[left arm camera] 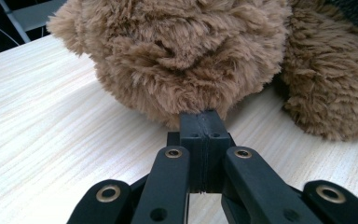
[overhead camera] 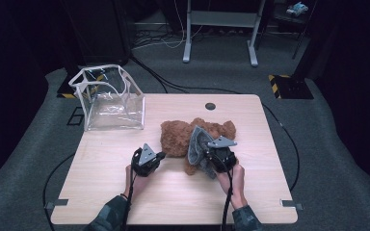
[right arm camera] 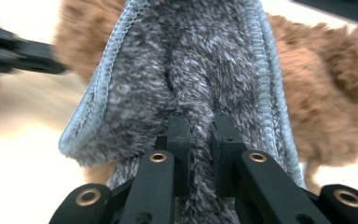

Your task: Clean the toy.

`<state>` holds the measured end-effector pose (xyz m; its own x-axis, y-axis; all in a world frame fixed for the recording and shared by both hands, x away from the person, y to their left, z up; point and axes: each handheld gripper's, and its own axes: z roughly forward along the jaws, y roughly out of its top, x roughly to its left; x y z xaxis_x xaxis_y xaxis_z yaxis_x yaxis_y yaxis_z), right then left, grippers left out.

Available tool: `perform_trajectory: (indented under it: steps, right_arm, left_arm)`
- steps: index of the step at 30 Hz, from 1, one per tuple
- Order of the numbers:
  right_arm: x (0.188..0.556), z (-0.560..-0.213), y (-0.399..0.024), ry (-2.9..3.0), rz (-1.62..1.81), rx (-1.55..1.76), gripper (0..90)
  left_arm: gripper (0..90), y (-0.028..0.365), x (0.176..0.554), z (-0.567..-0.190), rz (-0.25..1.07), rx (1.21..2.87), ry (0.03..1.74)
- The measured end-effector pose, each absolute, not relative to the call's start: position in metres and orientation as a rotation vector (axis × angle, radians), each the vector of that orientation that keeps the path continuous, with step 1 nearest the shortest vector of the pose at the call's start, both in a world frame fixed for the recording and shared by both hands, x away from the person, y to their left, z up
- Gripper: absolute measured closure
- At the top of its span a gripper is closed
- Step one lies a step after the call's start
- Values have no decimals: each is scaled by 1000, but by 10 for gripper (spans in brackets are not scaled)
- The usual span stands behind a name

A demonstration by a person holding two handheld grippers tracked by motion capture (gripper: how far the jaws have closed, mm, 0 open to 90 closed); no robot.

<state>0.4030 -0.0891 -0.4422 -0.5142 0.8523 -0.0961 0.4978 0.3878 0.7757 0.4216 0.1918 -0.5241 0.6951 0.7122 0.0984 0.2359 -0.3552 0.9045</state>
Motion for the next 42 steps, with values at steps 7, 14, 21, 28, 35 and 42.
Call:
perform_trajectory:
  steps: [7, 14, 21, 28, 35, 42]
  right_arm:
    - [409, -463, -66, 2158, 854, 1090, 810]
    - [410, -459, -92, 2149, 834, 1203, 811]
    - [408, -462, -122, 2091, 842, 1330, 810]
    - [403, -449, -108, 2143, 1006, 1253, 808]
    - [415, -456, -77, 2216, 972, 1216, 807]
    - [417, -463, -102, 2189, 894, 1307, 809]
  left_arm:
    - [897, 192, 422, -524, 600, 1918, 735]
    - [897, 192, 422, -524, 600, 1913, 735]
    - [897, 192, 422, -524, 601, 1917, 736]
    - [897, 192, 422, -524, 601, 1917, 736]
    - [897, 192, 422, -524, 600, 1915, 736]
    - [897, 192, 422, -524, 600, 1915, 735]
